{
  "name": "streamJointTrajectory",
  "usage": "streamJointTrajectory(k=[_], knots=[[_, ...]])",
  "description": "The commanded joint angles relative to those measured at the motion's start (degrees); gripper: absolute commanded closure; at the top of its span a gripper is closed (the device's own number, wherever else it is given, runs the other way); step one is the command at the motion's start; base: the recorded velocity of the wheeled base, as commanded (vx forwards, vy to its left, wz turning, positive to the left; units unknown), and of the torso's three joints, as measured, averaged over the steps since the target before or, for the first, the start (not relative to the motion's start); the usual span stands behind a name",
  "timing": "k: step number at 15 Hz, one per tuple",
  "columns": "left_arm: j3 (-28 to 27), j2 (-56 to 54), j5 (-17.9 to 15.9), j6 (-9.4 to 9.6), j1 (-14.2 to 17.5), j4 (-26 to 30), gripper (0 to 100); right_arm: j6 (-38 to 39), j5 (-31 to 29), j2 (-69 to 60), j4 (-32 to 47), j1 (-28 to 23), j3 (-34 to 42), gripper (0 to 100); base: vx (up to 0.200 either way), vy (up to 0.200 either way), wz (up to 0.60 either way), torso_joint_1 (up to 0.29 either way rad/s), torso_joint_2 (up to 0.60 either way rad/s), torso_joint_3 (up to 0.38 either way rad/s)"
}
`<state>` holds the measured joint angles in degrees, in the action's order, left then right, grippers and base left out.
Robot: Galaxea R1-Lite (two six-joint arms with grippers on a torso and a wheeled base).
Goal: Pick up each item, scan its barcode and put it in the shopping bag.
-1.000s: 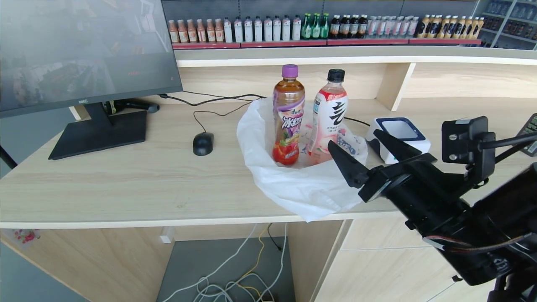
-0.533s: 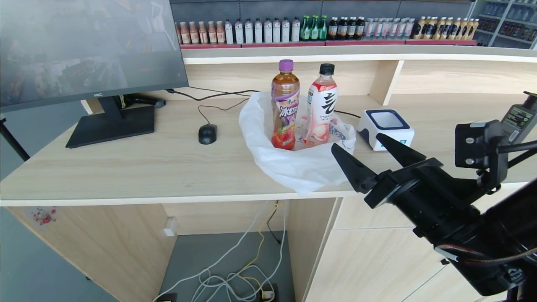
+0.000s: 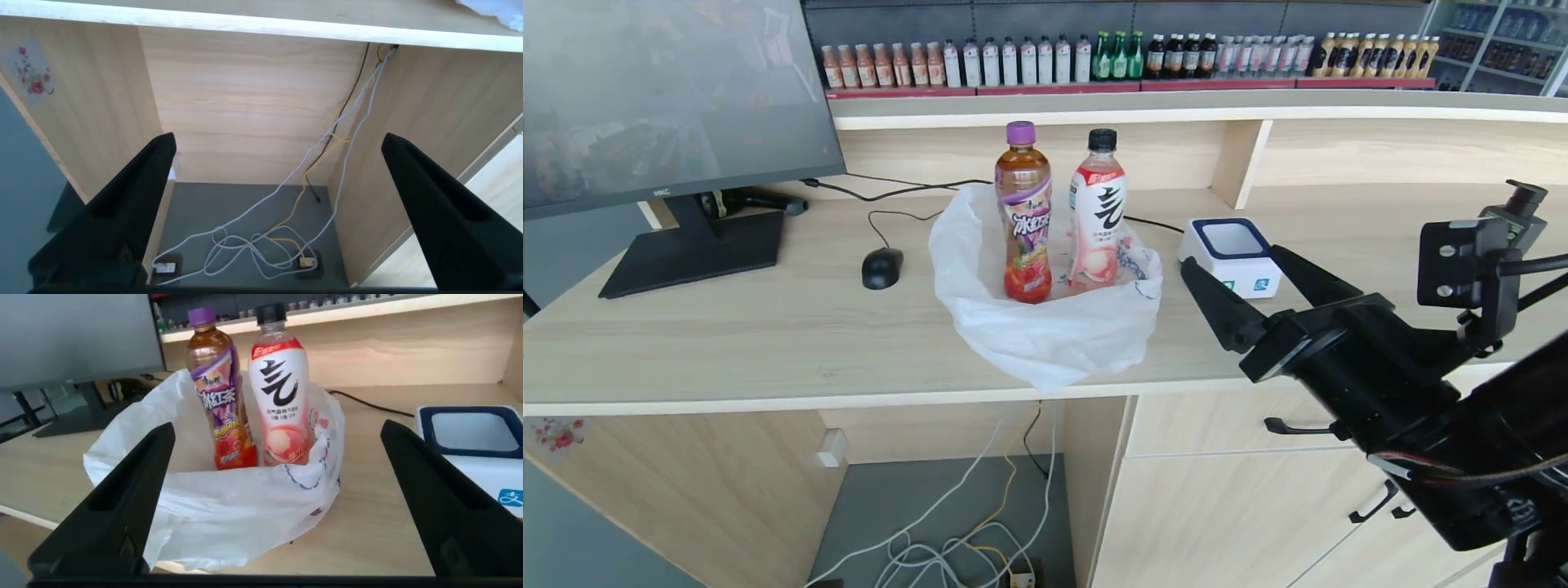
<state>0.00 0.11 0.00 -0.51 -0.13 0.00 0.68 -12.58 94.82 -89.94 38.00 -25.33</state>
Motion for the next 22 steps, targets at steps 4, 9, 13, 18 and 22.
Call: streamJointTrajectory(k=[4,9,13,18,22], knots=[[0.0,0.0,0.0,-0.02,0.0,0.0,0,0.0,0.0,0.3,-0.1,-1.2,0.0,0,0.000,-0.200,0.00,0.004,0.00,0.006],[0.0,0.0,0.0,-0.10,0.0,0.0,0,0.0,0.0,1.3,-0.1,-1.3,-1.7,0,0.000,-0.200,0.00,0.005,0.00,0.001],[0.0,0.0,0.0,-0.19,0.0,0.0,0,0.0,0.0,1.3,-0.1,-1.6,-1.6,0,0.000,-0.200,0.00,0.005,0.00,0.002],[0.0,0.0,0.0,-0.19,0.0,0.0,0,-0.1,0.0,1.3,-0.1,-2.0,-1.7,0,0.000,-0.200,0.00,0.005,0.00,0.001],[0.0,0.0,0.0,-0.19,0.0,0.0,0,-0.1,-0.1,1.0,-0.1,-3.2,-1.4,0,0.000,-0.200,0.00,0.002,0.01,0.002]])
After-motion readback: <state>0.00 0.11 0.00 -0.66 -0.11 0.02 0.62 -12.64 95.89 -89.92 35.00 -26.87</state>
